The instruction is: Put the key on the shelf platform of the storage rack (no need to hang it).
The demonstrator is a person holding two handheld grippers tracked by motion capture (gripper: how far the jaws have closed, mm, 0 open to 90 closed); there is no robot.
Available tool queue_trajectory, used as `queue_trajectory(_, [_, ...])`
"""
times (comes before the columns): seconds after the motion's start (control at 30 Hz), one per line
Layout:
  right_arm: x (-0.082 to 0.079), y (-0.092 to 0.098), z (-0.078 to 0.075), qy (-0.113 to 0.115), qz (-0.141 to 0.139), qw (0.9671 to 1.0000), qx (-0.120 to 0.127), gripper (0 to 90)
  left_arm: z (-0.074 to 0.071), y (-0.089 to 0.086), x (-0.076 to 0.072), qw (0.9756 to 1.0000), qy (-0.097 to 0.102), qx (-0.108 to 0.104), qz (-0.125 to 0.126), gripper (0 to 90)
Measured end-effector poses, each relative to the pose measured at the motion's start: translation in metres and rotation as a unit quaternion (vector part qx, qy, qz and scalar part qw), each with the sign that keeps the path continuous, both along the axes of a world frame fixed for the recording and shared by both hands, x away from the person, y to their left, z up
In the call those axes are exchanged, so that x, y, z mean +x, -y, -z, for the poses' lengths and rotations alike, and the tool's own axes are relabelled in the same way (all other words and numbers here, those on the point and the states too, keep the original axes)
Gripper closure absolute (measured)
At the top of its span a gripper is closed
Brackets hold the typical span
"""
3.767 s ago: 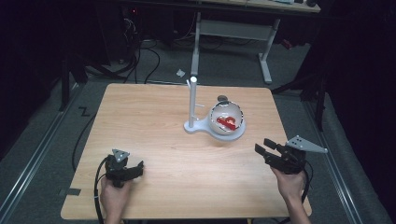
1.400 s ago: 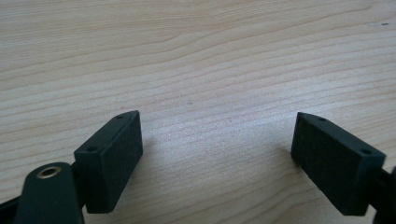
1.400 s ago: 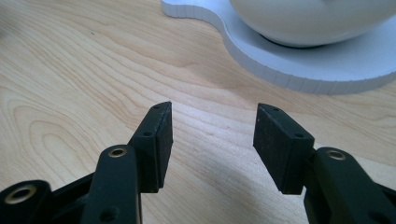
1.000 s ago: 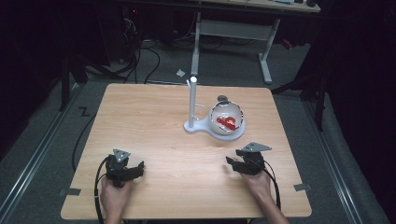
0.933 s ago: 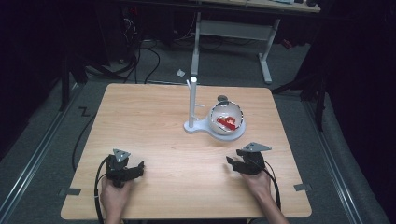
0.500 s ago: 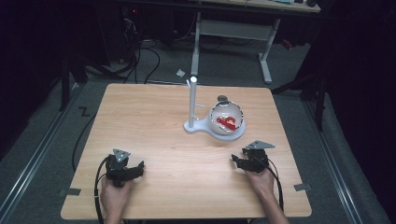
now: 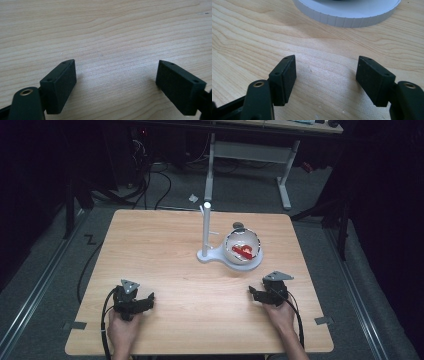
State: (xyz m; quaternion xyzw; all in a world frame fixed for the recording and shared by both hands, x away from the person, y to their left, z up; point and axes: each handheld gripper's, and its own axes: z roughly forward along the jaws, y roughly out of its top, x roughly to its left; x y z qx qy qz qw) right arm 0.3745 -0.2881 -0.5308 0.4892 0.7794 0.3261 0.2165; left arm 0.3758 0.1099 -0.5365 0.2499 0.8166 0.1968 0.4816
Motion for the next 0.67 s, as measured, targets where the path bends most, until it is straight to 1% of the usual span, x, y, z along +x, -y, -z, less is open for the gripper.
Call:
queue_trajectory(0.13, [0.0004, 0.0005, 0.0001, 0.000, 0.002, 1.0000, -0.001, 30.6, 0.0001, -0.0001, -0.0001, 1.0000, 0.000, 0.001, 0.001, 17.0])
queue_trajectory(0.17, [0.0005, 0.0006, 0.0002, -0.001, 0.009, 1.0000, -0.001, 29.1, 0.0001, -0.0001, -0.0002, 1.0000, 0.000, 0.001, 0.000, 17.0])
queue_trajectory(0.37, [-0.0002, 0.0002, 0.0001, -0.001, 0.016, 0.9999, -0.001, 28.9, 0.0001, -0.0001, -0.0001, 1.0000, 0.000, 0.001, 0.000, 17.0])
queue_trajectory(0.67, [-0.0002, 0.0002, 0.0002, -0.001, 0.016, 0.9999, -0.001, 28.9, 0.0000, 0.0001, 0.0000, 1.0000, 0.000, 0.000, -0.001, 17.0])
